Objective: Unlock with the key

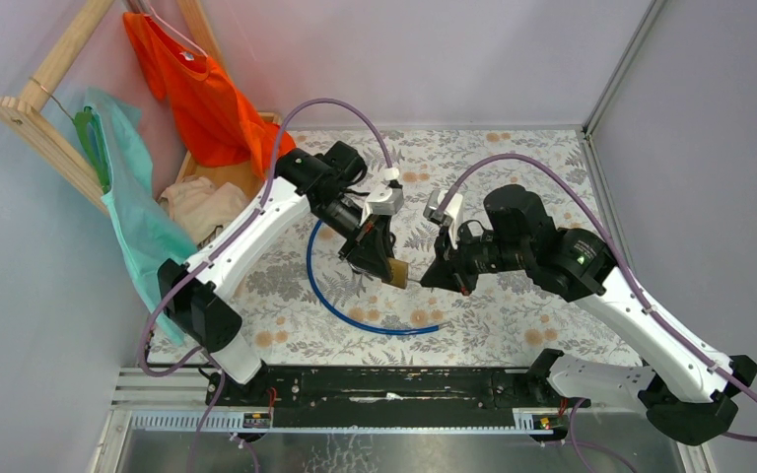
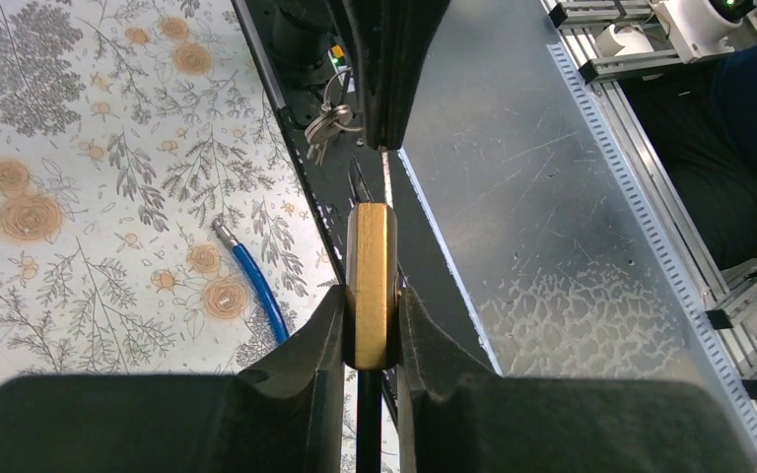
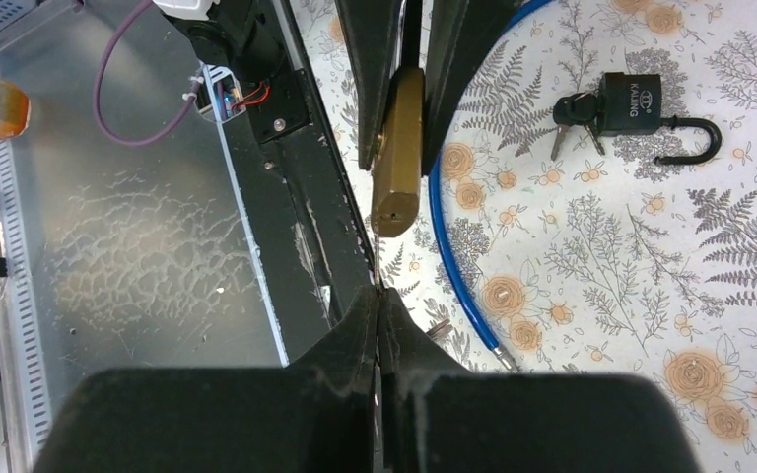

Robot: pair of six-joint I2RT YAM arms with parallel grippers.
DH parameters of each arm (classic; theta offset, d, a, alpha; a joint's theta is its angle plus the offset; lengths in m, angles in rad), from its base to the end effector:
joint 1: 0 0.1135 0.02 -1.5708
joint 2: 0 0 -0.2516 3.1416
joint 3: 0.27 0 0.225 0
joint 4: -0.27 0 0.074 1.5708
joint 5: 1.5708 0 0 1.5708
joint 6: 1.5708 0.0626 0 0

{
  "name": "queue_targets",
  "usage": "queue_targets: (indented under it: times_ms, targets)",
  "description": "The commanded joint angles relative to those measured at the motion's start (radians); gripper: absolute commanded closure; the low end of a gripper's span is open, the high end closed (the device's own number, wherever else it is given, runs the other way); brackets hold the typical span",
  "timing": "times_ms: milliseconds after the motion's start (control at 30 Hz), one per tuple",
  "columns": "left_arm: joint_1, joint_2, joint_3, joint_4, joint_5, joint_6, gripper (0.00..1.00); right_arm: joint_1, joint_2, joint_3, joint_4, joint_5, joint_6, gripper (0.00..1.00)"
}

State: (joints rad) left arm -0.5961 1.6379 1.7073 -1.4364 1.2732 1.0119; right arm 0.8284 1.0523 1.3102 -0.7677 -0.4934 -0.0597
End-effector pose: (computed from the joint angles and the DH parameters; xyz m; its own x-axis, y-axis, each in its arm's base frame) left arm 0.1880 -0.1998 0.3490 -0.1544 0.4052 -0.9011 0.8593 -0.3951 -0.3249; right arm 0.1150 0.1692 0.3824 -0.2739 -0.3763 -0.8851 -0.9465 0.2688 0.1786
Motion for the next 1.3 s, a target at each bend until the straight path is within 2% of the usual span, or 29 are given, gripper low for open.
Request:
queue_targets:
  times_ms: [0, 667, 833, 1067, 1267]
  targets:
    - [-0.005, 0.009, 0.037, -0.014, 0.059, -0.035, 1.00, 0.012, 0.000, 0.052, 0.029, 0.038, -0.011, 1.00]
    - [-0.006, 0.003, 0.043, -0.013, 0.054, -0.024, 1.00, 0.025, 0.040, 0.054, 0.093, 0.054, 0.008, 1.00]
    - [-0.006, 0.005, 0.046, -0.013, 0.062, -0.023, 1.00, 0.038, 0.061, 0.060, 0.114, 0.106, 0.007, 1.00]
    - [-0.005, 0.017, 0.069, -0.013, 0.080, -0.026, 1.00, 0.050, 0.037, 0.019, 0.239, 0.139, 0.041, 1.00]
    - [-0.005, 0.033, 0.103, -0.013, 0.092, -0.040, 1.00, 0.050, 0.030, -0.039, 0.346, 0.106, 0.089, 1.00]
